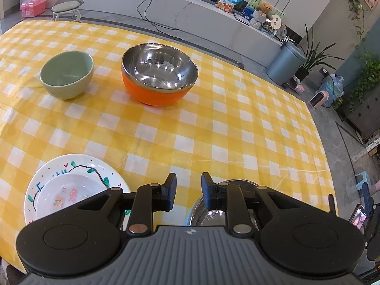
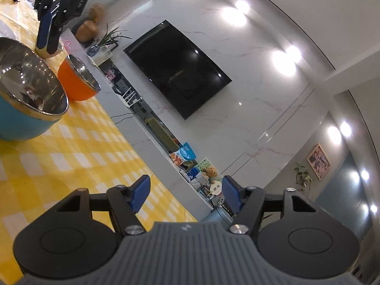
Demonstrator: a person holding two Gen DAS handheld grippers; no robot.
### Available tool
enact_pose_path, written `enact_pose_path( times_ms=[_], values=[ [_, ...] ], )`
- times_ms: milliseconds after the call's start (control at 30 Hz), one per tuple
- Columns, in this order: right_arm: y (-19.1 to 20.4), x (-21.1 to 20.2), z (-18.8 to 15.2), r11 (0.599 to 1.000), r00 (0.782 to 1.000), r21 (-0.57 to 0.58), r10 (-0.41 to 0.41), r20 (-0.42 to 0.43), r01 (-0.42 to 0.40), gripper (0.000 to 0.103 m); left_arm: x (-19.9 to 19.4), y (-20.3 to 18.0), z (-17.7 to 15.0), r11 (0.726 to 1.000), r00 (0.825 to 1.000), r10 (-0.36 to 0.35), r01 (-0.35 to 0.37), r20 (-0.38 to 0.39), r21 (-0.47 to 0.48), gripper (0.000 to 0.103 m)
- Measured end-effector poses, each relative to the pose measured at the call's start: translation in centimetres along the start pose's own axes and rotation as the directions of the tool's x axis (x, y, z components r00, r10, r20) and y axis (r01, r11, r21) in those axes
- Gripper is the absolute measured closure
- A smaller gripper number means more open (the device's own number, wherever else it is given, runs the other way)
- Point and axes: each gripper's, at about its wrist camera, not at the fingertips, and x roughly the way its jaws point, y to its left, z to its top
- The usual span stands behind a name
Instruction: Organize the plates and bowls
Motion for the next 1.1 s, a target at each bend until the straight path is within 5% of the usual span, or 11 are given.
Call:
enact_pose_path(
  times_ms=[433,1100],
  values=[
    [-0.2,-0.2,0.2,0.986,0.989,-0.095,-0.141,-0.034,0.137,0.032,0.1,-0.4,0.0,1.000,1.000,0.006,-0.006,-0.003,0.008,0.078],
    [-0.2,-1.0,0.7,0.999,0.998,-0.009,-0.040,0.042,0.040,0.032,0.1,-0.4,-0.1,1.000,1.000,0.019,-0.019,-0.004,0.001,0.078]
  ],
)
